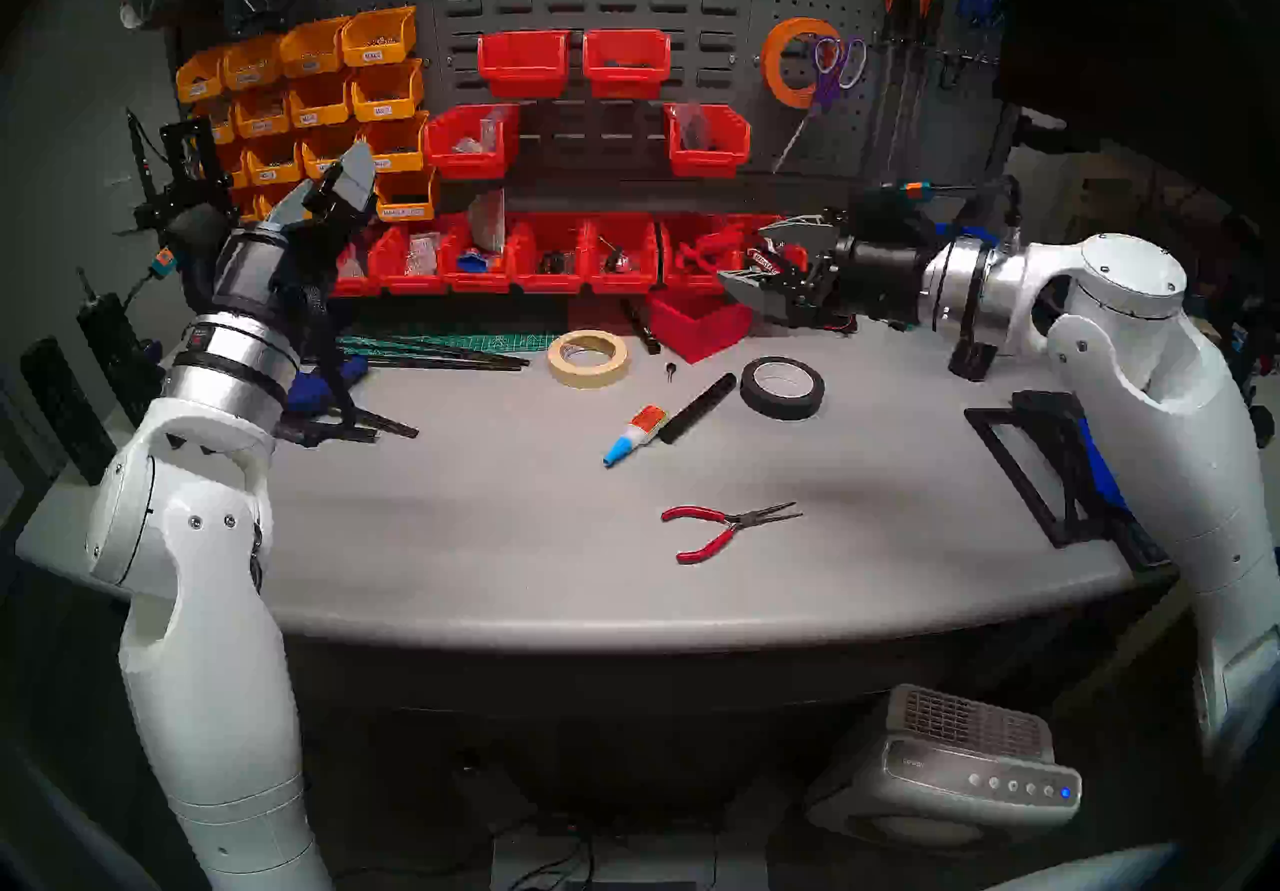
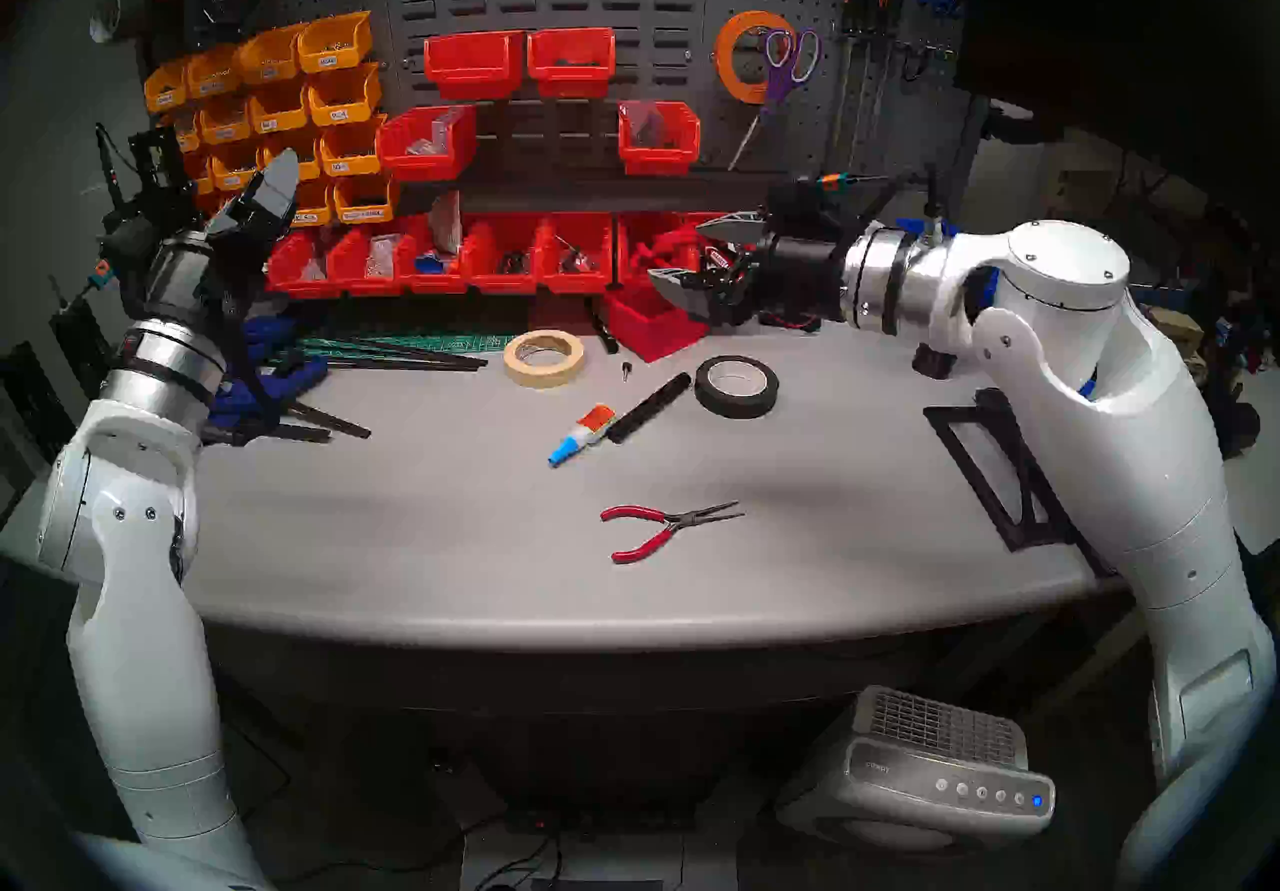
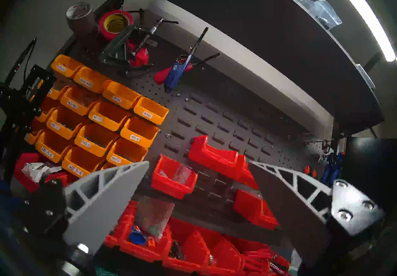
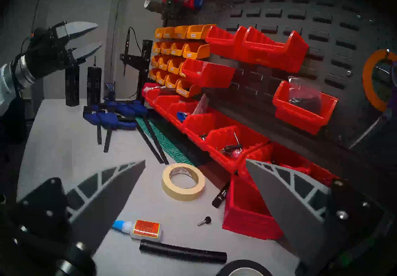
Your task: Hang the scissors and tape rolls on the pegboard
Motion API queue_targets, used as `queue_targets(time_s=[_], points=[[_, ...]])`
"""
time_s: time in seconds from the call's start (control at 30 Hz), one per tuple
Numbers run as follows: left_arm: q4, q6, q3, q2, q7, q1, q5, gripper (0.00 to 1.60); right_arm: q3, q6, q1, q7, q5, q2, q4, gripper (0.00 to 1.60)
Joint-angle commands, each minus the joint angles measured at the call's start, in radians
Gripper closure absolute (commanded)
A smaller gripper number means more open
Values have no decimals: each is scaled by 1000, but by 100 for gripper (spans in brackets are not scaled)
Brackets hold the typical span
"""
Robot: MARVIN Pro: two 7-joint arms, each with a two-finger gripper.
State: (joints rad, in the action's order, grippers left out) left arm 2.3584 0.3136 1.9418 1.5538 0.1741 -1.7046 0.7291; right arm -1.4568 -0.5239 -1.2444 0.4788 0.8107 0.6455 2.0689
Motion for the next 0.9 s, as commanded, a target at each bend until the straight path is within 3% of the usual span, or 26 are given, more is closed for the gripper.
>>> queue_targets(time_s=[0.0,0.17,0.4,0.6,0.87], points=[[33,-5,10,-7,20,15,18,0,-114,-3,-131,-133,22,43,99,0],[-10,-10,-3,-19,62,-6,25,0,-163,-13,-191,-205,21,87,147,0],[-74,-111,-19,-22,160,-91,-25,0,-222,-16,-287,-322,18,143,223,0],[-87,-206,-15,-1,228,-162,-52,0,-238,-16,-333,-404,18,174,269,0],[-94,-275,-12,16,258,-181,-72,0,-238,-14,-346,-434,16,183,284,0]])
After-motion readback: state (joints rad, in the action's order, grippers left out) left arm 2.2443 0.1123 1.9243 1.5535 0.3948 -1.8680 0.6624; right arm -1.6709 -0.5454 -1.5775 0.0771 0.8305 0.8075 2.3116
